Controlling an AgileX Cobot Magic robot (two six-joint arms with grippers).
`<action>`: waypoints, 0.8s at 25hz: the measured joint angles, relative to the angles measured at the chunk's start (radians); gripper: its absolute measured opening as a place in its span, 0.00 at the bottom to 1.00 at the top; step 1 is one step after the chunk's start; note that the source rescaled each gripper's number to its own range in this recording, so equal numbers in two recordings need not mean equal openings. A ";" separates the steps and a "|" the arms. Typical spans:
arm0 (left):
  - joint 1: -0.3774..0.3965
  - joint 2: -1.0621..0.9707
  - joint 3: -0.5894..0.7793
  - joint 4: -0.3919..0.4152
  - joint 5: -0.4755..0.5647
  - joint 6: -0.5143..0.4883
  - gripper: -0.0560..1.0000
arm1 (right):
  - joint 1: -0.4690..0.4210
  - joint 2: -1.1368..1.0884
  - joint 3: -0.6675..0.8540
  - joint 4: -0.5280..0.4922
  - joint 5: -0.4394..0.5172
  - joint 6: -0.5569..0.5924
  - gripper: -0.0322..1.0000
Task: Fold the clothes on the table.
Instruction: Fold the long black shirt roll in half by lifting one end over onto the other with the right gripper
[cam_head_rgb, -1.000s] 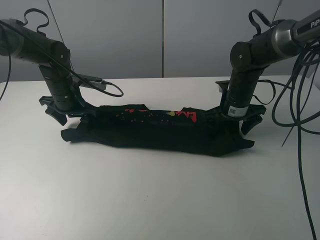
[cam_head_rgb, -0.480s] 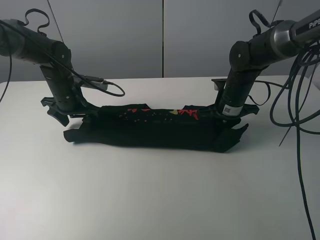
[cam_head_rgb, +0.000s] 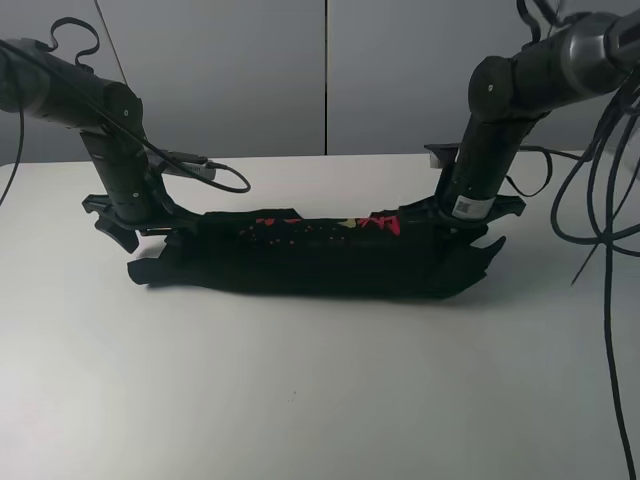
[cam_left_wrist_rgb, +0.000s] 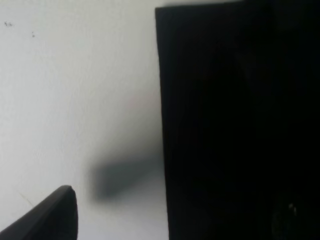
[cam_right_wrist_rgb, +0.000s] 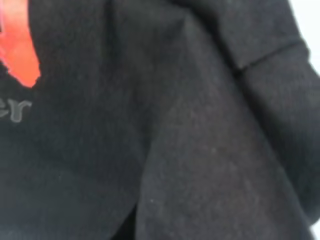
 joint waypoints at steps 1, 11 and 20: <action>0.000 0.000 0.000 0.000 0.000 0.000 0.99 | 0.000 -0.018 -0.004 0.008 0.018 -0.006 0.15; 0.000 0.000 0.000 0.000 0.000 0.000 0.99 | 0.000 -0.094 -0.162 0.332 0.199 -0.198 0.15; 0.000 0.000 0.000 0.000 0.000 0.002 0.99 | 0.041 -0.031 -0.173 0.615 0.160 -0.311 0.15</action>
